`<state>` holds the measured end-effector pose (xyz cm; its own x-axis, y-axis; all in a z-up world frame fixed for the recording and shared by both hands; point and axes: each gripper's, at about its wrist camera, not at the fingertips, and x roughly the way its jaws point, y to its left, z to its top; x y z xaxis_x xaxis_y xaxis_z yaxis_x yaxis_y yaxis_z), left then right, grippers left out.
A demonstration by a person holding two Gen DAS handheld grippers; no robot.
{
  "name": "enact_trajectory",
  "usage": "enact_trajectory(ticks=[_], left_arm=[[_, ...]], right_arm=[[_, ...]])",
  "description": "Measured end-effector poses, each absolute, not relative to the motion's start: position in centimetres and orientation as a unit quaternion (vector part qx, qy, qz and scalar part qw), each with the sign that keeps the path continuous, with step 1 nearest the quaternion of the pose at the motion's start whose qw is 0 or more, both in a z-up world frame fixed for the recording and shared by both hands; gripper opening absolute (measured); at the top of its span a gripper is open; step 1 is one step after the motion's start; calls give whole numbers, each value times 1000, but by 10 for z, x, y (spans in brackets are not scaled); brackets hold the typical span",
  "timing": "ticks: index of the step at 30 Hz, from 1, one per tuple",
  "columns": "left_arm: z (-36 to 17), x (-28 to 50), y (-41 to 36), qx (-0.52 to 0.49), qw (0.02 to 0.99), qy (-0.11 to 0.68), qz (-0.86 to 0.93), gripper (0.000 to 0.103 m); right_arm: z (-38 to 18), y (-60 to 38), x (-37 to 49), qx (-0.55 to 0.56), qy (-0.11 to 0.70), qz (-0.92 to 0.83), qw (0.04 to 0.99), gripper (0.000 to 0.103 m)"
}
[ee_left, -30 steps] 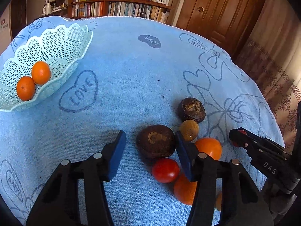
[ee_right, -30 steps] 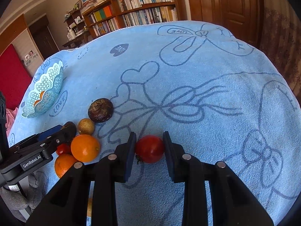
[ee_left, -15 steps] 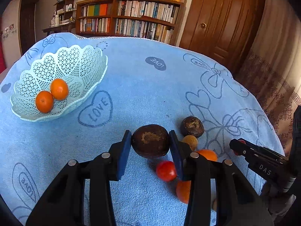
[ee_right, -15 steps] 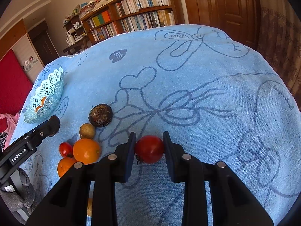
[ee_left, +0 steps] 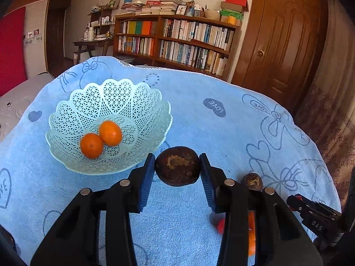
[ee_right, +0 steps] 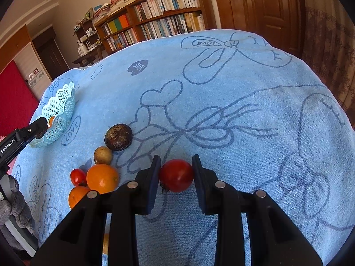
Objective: Organize fruits
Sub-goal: 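Carry the brown fruit into the basket and open the left tool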
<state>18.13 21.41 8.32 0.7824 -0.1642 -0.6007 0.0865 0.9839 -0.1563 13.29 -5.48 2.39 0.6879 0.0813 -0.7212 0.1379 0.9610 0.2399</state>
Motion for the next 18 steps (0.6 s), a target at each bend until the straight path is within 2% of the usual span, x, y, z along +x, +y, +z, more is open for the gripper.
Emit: enact_trajectory(ticks=[18], left_arm=[[81,227,269,-84,946,311,37,42]], right_arm=[[20,-50,134,135,402,-16,906,30]])
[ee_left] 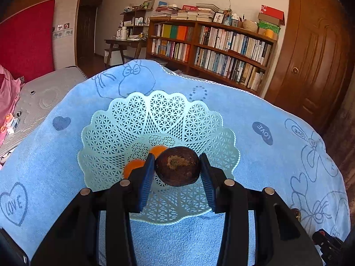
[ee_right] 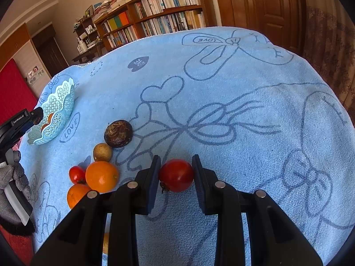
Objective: Organize fruits
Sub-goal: 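Carry the brown fruit into the basket and open the left tool, then carry the red tomato into the basket and open the right tool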
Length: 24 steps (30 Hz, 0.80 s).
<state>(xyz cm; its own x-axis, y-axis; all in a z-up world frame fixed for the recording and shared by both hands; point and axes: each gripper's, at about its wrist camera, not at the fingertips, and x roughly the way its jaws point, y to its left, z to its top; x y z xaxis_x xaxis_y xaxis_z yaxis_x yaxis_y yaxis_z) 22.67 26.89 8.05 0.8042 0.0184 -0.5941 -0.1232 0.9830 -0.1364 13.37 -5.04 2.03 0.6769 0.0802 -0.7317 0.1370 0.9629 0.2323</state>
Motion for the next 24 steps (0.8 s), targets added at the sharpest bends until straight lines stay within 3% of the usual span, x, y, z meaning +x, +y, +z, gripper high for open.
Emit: enact_trajectory(ticks=[6,8,12,14,24], left_arm=[[82,221,273,-87,951,293,54,45],[87,216,273,-87,954,281,57,61],[97,203,273,-90,960,259,59,68],[101,196,272,-93,960,256,57,77],[87,135,235,-74,960,269,15,82]], right_arm=[[32,-52,134,137,391,-19,910,29],[39,-50,135,133,385,-19,913,30],[54,-39,140,125,374,-9,919,30],[61,-31,145,119,371,0,921,30],[105,40,197,86,368,97,921,29]])
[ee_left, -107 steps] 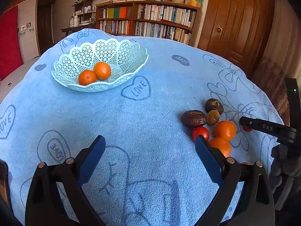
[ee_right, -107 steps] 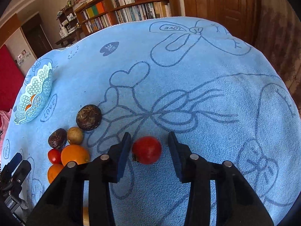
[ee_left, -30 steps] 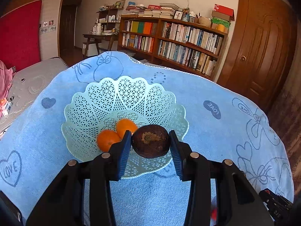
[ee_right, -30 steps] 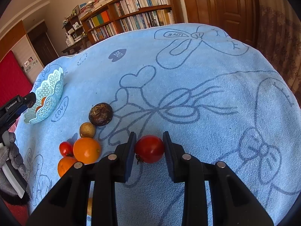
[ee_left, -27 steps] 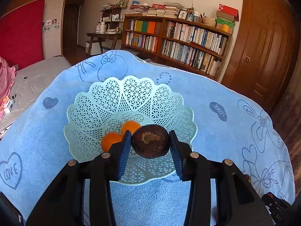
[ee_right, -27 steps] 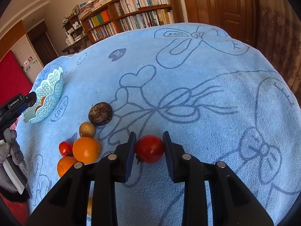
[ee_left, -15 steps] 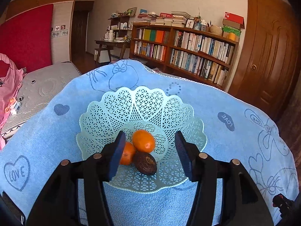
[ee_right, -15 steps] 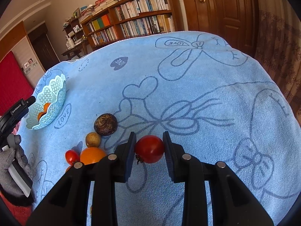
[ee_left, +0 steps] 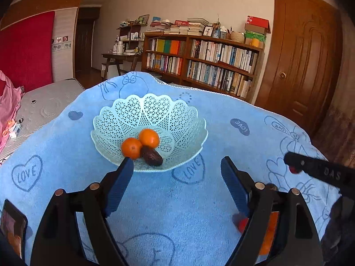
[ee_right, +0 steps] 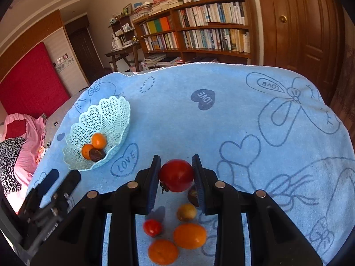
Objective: Organize fruits
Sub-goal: 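Carry the red tomato into the basket and open the right tool, then move the right tool to the second dark brown fruit and grasp it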
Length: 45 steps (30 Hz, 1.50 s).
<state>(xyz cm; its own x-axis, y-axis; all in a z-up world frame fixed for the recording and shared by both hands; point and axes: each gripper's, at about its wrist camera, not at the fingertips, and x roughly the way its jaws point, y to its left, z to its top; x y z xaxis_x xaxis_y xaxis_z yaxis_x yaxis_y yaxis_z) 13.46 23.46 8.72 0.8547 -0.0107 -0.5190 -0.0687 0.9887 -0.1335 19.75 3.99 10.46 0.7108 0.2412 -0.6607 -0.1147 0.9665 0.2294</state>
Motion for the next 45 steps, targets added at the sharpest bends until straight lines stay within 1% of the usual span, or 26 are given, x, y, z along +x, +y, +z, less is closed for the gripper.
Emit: enact_trajectory(ticks=[8,16,23,30,33,34,35,36,37,45], left_arm=[[67,99,226,-79,954,288,4,82],[57,86,237,-103,953,283,13,82],[55,88,235,-101,952,288,7,82],[55,87,230,-91,954,286,-1,83],[57,86,227,-84,956,280,-5,84],[58,86,227,-82,957,278,-7,87],[58,86,226,-80,958,277,-8,89],[59,85,225,-77,958,275,-9,89],[59,85,223,-74,959,274,-11,89],[59,83,211,-47,961,270,-25,92]], right_arm=[[122,110,244,74,397,201,892,30],[119,155,273,55,427,257,865,30],[112,160,279,63,427,257,865,31],[108,131,270,82,419,221,877,31],[106,119,261,75,413,204,884,31],[105,115,258,74,413,200,885,32],[103,111,255,75,413,195,886,39],[102,107,251,77,412,189,888,50],[101,103,248,78,408,183,891,53],[97,81,222,58,390,154,906,53]])
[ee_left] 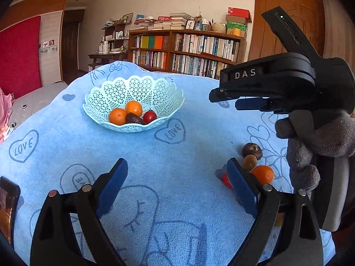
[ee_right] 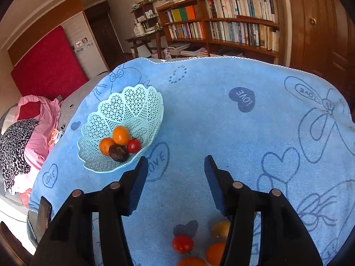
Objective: Organize fruits
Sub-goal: 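Move the right tool to the second dark brown fruit and grasp it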
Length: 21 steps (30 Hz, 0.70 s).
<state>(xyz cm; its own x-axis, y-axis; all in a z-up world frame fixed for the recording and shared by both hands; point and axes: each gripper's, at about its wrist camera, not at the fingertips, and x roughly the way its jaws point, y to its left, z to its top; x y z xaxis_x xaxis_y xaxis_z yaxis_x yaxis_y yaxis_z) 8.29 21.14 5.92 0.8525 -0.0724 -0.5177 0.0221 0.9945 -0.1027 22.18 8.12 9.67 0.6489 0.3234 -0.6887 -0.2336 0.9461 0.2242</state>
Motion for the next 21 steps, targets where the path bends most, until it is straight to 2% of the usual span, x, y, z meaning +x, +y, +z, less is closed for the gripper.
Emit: enact_trajectory(ticks=[21], left_arm=[[53,83,192,-8,958,283,-53,93]], right_arm=[[73,20,180,86,380,82,917,53]])
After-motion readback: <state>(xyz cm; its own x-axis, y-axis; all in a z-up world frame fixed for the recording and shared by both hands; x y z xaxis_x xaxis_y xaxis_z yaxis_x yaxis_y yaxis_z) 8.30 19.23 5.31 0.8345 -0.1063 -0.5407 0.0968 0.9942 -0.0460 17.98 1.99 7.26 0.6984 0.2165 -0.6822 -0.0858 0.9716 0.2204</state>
